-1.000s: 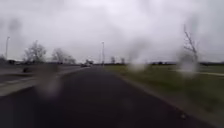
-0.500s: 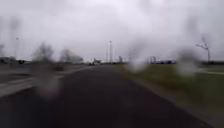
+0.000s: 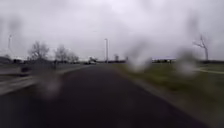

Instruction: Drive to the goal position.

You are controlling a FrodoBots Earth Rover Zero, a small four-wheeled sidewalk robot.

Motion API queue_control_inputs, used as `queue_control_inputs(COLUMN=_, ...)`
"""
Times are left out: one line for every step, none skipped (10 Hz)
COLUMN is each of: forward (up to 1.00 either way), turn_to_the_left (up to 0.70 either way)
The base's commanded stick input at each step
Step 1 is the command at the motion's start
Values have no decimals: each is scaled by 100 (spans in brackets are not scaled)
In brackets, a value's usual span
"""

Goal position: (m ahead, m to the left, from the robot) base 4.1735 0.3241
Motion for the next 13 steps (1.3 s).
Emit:
queue_control_inputs(forward=100, turn_to_the_left=38)
queue_control_inputs(forward=100, turn_to_the_left=40)
queue_control_inputs(forward=100, turn_to_the_left=40)
queue_control_inputs(forward=100, turn_to_the_left=38)
queue_control_inputs(forward=100, turn_to_the_left=29)
queue_control_inputs(forward=100, turn_to_the_left=21)
queue_control_inputs(forward=100, turn_to_the_left=13)
queue_control_inputs(forward=100, turn_to_the_left=4)
queue_control_inputs(forward=100, turn_to_the_left=4)
queue_control_inputs(forward=100, turn_to_the_left=13)
queue_control_inputs(forward=100, turn_to_the_left=22)
queue_control_inputs(forward=100, turn_to_the_left=31)
queue_control_inputs(forward=100, turn_to_the_left=40)
